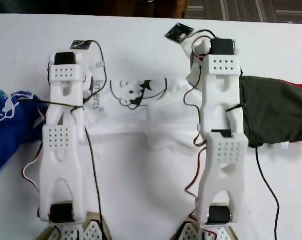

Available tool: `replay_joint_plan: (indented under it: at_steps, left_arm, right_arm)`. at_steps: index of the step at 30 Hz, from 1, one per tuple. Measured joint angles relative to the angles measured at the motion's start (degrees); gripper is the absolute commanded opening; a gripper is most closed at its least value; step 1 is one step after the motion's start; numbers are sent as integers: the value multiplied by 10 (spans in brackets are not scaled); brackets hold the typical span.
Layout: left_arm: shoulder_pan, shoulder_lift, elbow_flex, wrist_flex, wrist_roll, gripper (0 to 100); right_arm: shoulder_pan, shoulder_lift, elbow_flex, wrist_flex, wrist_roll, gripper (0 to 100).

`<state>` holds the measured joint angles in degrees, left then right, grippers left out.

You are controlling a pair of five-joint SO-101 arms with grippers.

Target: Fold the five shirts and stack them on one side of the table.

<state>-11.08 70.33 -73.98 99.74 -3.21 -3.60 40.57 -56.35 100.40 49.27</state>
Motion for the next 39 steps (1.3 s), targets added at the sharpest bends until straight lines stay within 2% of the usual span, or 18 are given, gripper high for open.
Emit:
replay_joint_plan:
  at_steps: [4, 9, 11, 15, 24, 31, 39]
  left_arm:
    - [0, 0, 0, 0, 0, 28]
    - [0, 0, 0, 0, 0, 28]
    - [0, 0, 0, 0, 0, 28]
    - [0, 0, 0, 0, 0, 28]
    - [0, 0, 0, 0, 0, 28]
    - [0, 0, 0, 0, 0, 28]
    - [0, 0, 0, 0, 0, 28]
  right_arm:
    - [-29, -141, 187, 0, 0, 143]
    - [-123, -289, 440, -4, 0, 20]
    - [-150, -315, 511, -26, 0, 23]
    - [-157, -321, 590, -64, 0, 26]
    - [-142, -240, 607, -102, 0, 26]
    - [-114, -216, 607, -165, 58, 26]
    - [-85, -164, 527, -221, 61, 26]
